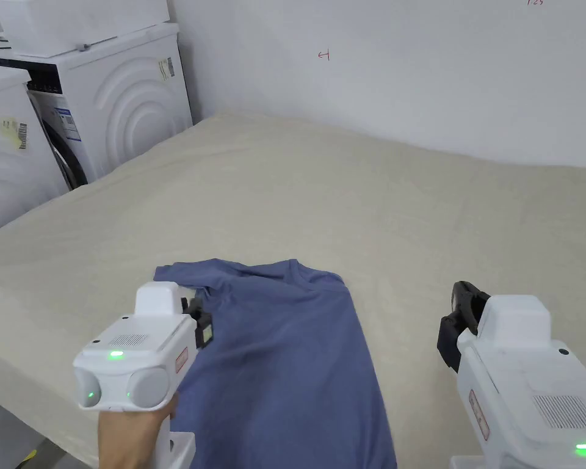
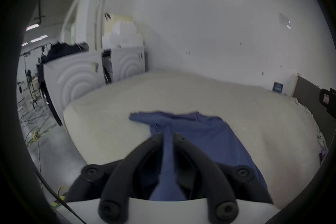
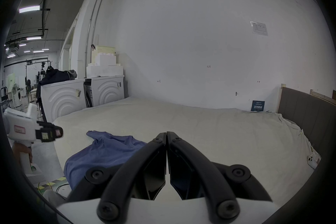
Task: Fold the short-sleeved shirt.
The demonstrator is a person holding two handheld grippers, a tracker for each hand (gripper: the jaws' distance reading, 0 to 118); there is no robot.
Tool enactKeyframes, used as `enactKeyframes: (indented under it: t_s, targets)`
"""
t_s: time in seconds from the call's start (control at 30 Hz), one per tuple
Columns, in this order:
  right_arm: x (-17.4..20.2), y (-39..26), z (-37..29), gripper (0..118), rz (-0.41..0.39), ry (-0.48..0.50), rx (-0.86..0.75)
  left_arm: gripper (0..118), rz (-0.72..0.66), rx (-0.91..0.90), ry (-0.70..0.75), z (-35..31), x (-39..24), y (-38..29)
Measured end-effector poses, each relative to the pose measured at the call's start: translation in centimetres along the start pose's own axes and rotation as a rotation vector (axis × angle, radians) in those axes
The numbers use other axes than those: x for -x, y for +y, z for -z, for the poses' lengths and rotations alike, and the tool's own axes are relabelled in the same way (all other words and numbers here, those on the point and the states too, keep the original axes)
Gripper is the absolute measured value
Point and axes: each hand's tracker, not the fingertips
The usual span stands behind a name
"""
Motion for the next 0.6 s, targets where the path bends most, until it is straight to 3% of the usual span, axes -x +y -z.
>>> enactKeyframes:
  t_s: [0.07,0.1,0.13,0.2,0.23,0.5,0.6]
  targets:
    - [-0.3,-0.2,0.6,0,0.001,-0.008,0.007,42,-0.021,0.123,-0.042,2.9,-0.4,0.2]
    - [-0.4,-0.3,0.8,0,0.002,-0.009,0.011,62,-0.039,0.159,-0.056,4.1,-0.5,0.1]
    - [-0.5,-0.4,1.0,0,0.003,-0.012,0.016,74,-0.038,0.211,-0.07,5.5,-0.6,-0.2]
    - [-0.6,-0.7,1.4,0,0.007,-0.016,0.026,94,0.013,0.264,-0.085,7.8,-1.3,-0.9]
    - [-0.7,-0.8,1.6,0,0.011,-0.019,0.034,98,0.047,0.299,-0.081,8.9,-1.8,-1.3]
    - [-1.2,-2.5,3.0,0,0.004,-0.019,0.088,98,0.086,0.485,-0.083,16.0,-3.8,-4.3]
    - [-1.7,-3.1,3.3,0,0.001,-0.024,0.106,80,0.109,0.569,-0.077,17.3,-4.4,-5.2]
